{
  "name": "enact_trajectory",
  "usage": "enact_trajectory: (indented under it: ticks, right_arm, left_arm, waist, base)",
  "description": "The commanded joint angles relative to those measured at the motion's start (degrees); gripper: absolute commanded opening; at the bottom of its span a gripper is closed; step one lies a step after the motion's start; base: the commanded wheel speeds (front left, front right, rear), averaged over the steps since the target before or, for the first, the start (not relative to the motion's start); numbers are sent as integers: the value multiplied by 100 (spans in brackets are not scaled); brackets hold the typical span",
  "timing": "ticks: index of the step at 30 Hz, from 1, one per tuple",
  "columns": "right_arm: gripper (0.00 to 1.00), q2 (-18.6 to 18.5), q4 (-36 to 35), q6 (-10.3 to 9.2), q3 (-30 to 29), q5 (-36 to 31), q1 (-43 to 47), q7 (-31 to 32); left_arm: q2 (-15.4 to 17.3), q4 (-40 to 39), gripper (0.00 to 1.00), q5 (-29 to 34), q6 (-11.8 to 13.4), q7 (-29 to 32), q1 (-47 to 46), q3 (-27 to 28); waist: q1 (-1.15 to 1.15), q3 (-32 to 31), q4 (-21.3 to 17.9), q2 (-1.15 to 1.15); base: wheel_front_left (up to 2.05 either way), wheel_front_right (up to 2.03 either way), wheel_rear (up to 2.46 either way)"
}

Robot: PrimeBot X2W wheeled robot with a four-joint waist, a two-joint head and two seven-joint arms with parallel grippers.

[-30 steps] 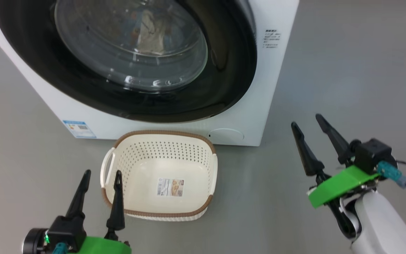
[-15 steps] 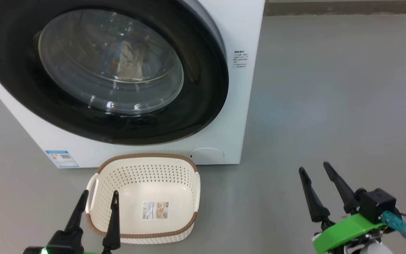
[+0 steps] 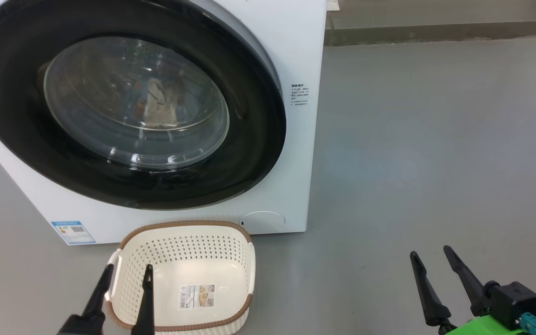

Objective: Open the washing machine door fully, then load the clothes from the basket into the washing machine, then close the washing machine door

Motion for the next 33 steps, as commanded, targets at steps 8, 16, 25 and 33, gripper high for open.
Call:
enact_trajectory:
  ticks: [8,16,25,33]
  right_arm:
    - [100,68,-469,-31,-31,-127,184,150]
    - [100,97,-526,-31,-18,-140,218,187]
    - [100,116,-537,-31,-7,-147,224,208]
    - [100,122,-540,-31,3,-146,228,226]
  left_arm:
    - [145,-234,100,-82,132,3,-14,252]
    - [160,-271,100,-105,174,6,15,244]
    - [178,-276,100,-141,214,-10,14,239]
    - [171,-261,100,-163,256,-49,-7,223]
  waist:
    - [0,-29,-13,0]
    - [0,-22,-12,0]
    - [0,-26,-22,0]
    - [0,-16,-7,0]
  base:
    - [0,0,0]
    - [0,0,0]
    - [0,0,0]
    - [0,0,0]
